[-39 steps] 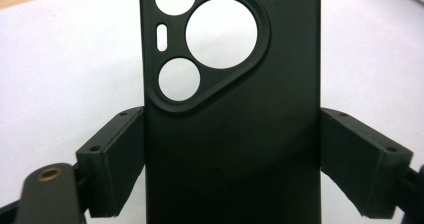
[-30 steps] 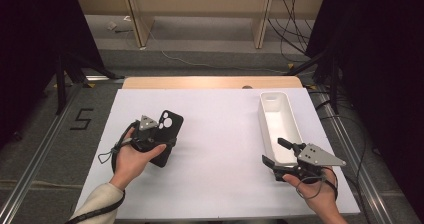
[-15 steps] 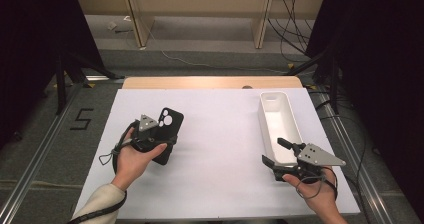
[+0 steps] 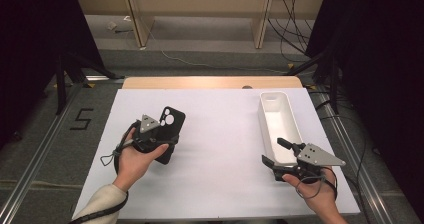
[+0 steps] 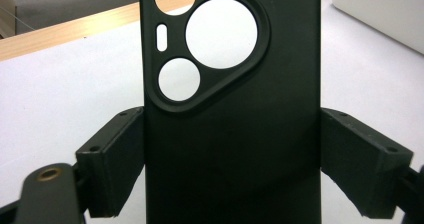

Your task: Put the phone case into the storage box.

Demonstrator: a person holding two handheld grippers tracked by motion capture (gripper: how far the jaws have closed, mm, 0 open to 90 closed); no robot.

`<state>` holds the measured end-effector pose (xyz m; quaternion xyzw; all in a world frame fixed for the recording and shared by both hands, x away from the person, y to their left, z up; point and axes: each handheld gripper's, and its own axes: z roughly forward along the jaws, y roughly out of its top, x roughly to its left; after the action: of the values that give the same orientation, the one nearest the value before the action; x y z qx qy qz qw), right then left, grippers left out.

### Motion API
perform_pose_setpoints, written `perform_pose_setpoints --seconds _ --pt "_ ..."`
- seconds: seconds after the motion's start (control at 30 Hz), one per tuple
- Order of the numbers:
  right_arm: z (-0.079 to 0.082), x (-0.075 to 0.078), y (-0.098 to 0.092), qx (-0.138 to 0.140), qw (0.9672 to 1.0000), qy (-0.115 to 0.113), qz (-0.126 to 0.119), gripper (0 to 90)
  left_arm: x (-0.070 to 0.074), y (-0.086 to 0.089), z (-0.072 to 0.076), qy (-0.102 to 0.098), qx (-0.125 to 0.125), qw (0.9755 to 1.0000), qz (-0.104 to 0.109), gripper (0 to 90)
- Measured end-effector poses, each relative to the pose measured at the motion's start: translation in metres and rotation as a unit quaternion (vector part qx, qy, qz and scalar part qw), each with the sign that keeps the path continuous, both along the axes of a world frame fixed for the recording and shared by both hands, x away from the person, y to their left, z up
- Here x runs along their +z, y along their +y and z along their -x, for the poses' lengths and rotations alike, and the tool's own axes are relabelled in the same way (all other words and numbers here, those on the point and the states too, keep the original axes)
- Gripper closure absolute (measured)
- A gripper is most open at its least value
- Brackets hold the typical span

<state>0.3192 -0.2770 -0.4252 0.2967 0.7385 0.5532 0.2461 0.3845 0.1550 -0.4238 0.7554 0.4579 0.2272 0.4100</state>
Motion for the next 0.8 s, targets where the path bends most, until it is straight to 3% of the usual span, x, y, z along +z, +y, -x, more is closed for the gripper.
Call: perform_pose_setpoints --seconds 0.8 --pt "-0.0009 -0.0002 0.0013 0.001 1.0000 0.001 -0.001 22.6 0.0044 -0.0096 0.0042 -0.020 -0.009 0.9998 0.002 15.5"
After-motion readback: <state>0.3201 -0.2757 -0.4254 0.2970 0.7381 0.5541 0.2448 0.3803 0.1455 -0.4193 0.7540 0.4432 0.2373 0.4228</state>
